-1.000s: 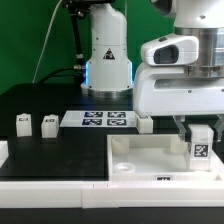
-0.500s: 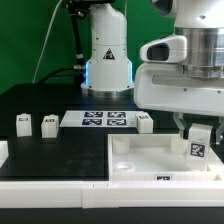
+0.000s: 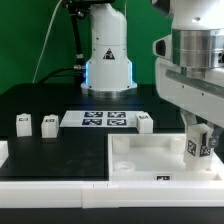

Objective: Assemble one leg

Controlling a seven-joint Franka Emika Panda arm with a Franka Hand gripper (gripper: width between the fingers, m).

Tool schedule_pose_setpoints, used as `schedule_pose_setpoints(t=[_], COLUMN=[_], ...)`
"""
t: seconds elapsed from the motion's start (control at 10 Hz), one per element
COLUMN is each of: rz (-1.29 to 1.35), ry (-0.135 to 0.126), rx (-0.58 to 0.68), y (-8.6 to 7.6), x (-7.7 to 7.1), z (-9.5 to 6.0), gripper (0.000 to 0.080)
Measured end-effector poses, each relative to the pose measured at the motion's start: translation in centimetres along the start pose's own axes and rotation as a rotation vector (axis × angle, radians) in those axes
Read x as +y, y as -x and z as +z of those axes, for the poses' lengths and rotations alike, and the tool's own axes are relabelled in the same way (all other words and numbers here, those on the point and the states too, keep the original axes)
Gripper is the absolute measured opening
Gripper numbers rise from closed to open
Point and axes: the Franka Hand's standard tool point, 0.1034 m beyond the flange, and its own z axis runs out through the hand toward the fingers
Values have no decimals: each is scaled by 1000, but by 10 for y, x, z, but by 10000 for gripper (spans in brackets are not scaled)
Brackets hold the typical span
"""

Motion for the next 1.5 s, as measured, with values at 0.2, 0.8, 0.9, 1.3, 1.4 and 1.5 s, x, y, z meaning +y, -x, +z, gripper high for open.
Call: schedule_pose_setpoints(t=[0.2, 0.8, 0.9, 1.3, 1.4, 1.5], rz=[81, -523, -683, -1153, -1244, -1277], ry=[-1, 12, 19, 37, 41, 42], rx=[2, 27, 41, 30, 30, 29], y=[0, -4, -3, -6, -7, -7], x=[0, 1, 0, 1, 1, 1], z=[0, 0, 0, -1, -1, -1], gripper=[298, 640, 648, 648, 648, 504])
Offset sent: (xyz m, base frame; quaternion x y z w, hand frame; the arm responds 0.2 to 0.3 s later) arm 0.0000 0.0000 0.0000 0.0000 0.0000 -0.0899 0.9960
